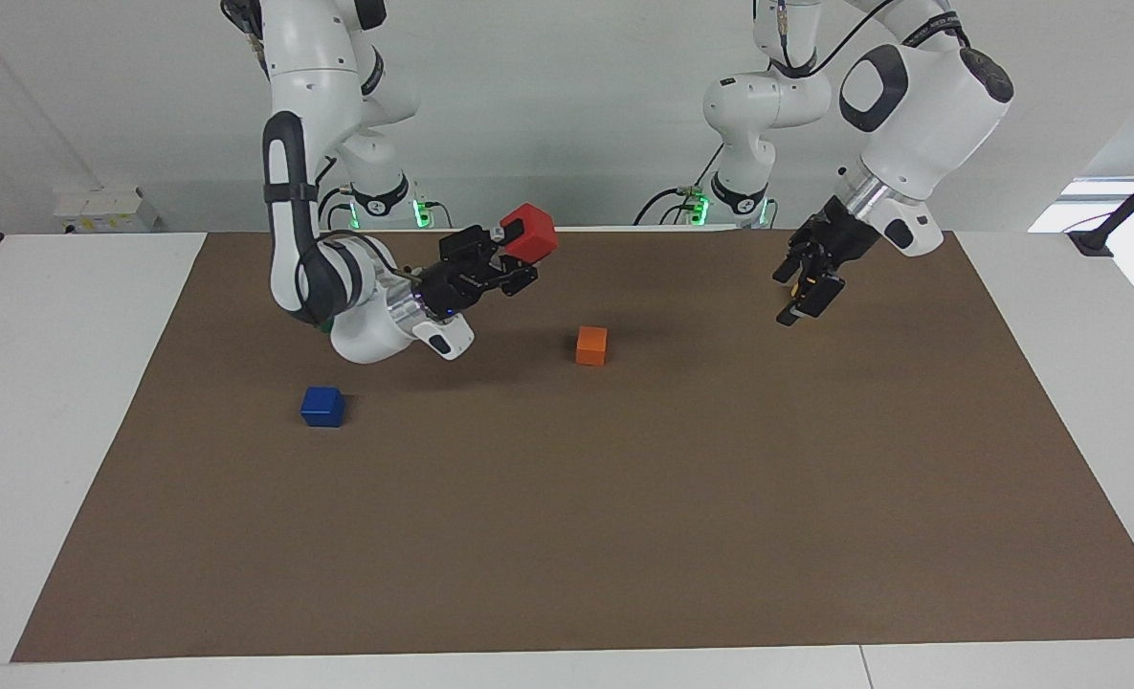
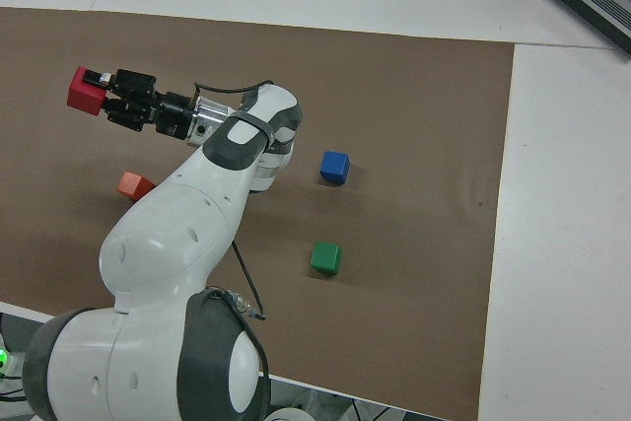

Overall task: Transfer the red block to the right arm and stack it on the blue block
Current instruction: 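Carry the red cube with the right gripper above the blue cube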

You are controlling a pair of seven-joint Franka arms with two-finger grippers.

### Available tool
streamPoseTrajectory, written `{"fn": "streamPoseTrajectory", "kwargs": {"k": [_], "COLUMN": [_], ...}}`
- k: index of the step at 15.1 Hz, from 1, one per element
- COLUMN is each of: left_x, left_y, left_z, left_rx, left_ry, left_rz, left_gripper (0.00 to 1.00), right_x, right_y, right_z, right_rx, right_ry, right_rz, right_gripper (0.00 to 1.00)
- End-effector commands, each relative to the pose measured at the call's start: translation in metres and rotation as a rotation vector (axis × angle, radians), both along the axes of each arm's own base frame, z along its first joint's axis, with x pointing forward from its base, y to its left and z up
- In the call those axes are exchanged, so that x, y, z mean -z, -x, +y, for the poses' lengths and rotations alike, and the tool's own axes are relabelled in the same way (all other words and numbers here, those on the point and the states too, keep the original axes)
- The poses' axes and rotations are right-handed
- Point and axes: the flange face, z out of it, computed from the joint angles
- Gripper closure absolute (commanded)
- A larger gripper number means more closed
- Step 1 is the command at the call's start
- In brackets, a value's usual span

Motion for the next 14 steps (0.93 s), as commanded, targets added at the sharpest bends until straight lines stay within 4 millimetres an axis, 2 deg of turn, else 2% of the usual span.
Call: {"fn": "streamPoseTrajectory", "kwargs": {"k": [1,2,3,5,7,9,11,13,14], "left_x": [0.016,0.014,0.009,-0.011,-0.031,-0.039,-0.045,-0.032,-0.029], "left_y": [-0.005,-0.013,-0.023,-0.038,-0.045,-0.039,-0.024,-0.01,-0.001], "left_z": [0.014,0.021,0.039,0.059,0.064,0.062,0.062,0.054,0.052], "left_rx": [0.22,0.327,0.439,0.651,0.88,1.061,1.08,1.093,1.097], "left_ry": [-0.137,-0.195,-0.245,-0.248,-0.286,-0.32,-0.313,-0.303,-0.306], "left_rz": [-0.019,-0.033,-0.02,0.007,0.013,0.011,0.023,0.057,0.055], "left_gripper": [0.0,0.0,0.0,0.0,0.0,0.0,0.0,0.0,0.0], "right_x": [-0.034,-0.045,-0.054,-0.069,-0.076,-0.085,-0.096,-0.107,-0.119], "right_y": [-0.01,-0.013,-0.017,-0.022,-0.023,-0.026,-0.027,-0.032,-0.036], "right_z": [-0.019,-0.023,-0.028,-0.033,-0.039,-0.054,-0.064,-0.071,-0.075], "right_rx": [-0.015,-0.02,-0.02,-0.021,-0.025,-0.042,-0.037,-0.029,-0.031], "right_ry": [0.158,0.223,0.287,0.417,0.543,0.706,0.849,0.984,1.062], "right_rz": [0.031,0.039,0.04,0.046,0.023,-0.015,-0.058,-0.11,-0.128], "right_gripper": [1.0,1.0,1.0,1.0,1.0,1.0,1.0,1.0,1.0]}}
